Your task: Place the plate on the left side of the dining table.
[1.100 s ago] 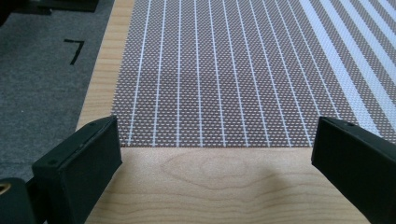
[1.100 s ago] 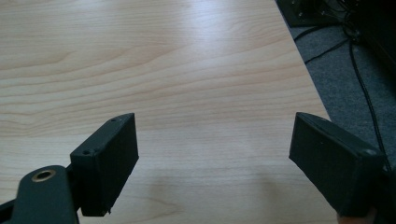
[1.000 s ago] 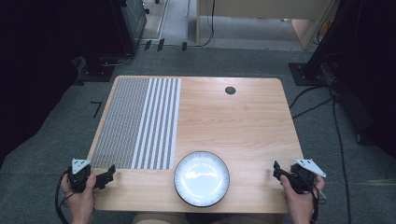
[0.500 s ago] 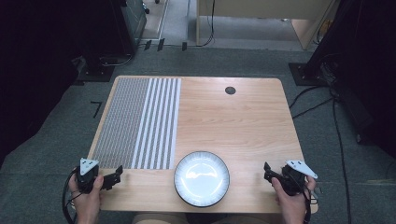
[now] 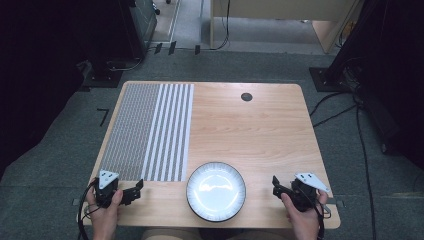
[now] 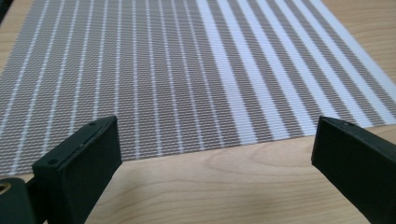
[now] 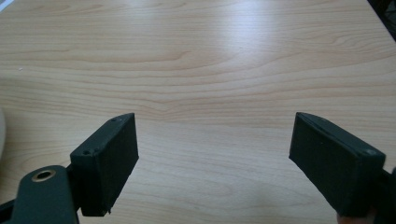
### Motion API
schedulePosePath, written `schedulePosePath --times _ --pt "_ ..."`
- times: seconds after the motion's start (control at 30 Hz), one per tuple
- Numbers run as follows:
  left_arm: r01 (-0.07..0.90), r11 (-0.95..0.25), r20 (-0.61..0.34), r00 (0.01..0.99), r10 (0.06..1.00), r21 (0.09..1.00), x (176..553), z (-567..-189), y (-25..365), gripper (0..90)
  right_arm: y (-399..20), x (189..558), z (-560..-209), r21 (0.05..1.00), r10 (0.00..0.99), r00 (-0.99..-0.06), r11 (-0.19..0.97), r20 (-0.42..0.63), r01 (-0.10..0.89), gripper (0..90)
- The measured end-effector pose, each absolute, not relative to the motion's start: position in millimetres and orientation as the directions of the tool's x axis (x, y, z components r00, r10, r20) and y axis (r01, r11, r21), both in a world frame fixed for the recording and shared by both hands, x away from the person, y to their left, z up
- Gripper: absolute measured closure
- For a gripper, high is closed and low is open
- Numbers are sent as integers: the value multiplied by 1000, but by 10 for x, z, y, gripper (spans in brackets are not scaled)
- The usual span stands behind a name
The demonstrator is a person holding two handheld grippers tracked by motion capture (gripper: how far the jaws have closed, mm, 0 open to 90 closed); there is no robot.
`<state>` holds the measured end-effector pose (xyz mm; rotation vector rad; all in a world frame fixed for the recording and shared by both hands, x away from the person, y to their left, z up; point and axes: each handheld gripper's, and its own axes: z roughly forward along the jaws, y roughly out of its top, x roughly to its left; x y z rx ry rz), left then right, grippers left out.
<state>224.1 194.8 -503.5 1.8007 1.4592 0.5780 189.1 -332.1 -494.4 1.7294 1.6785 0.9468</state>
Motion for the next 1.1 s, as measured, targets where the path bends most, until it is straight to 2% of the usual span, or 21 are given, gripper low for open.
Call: schedulePosePath --times 0.17,0.27,0.33,0.5,0.73,0.77,0.87,1.0,1.1 --pt "626 -84 -116 272 955 776 2227 -5027 1839 14 -3240 1875 -4932 792 992 -47 -68 121 607 153" --pt "612 -134 -58 283 957 780 2219 -5008 1733 14 -3190 1870 -4925 796 990 -58 -68 128 601 155" --pt "611 -110 -100 299 949 784 2223 -4980 1699 14 -3162 1878 -4920 798 990 -64 -62 125 599 155" --pt "591 -147 -77 336 939 793 2249 -4910 1512 14 -3097 1925 -4876 802 987 -71 -73 142 593 155" --pt "574 -157 -107 400 910 804 2353 -4760 1219 14 -2931 2038 -4731 815 983 -101 -71 156 575 164" --pt "573 -160 -110 408 906 804 2374 -4743 1171 14 -2909 2061 -4715 815 981 -99 -81 167 574 173" --pt "581 -159 -140 436 889 798 2477 -4693 1019 14 -2856 2137 -4690 793 954 -93 -180 285 581 180" --pt "581 -142 -174 453 874 801 2549 -4645 857 14 -2733 2203 -4684 799 958 -101 -162 267 579 182" --pt "587 -181 -163 485 859 789 2546 -4669 802 14 -2689 2180 -4701 804 956 -115 -158 270 573 186"
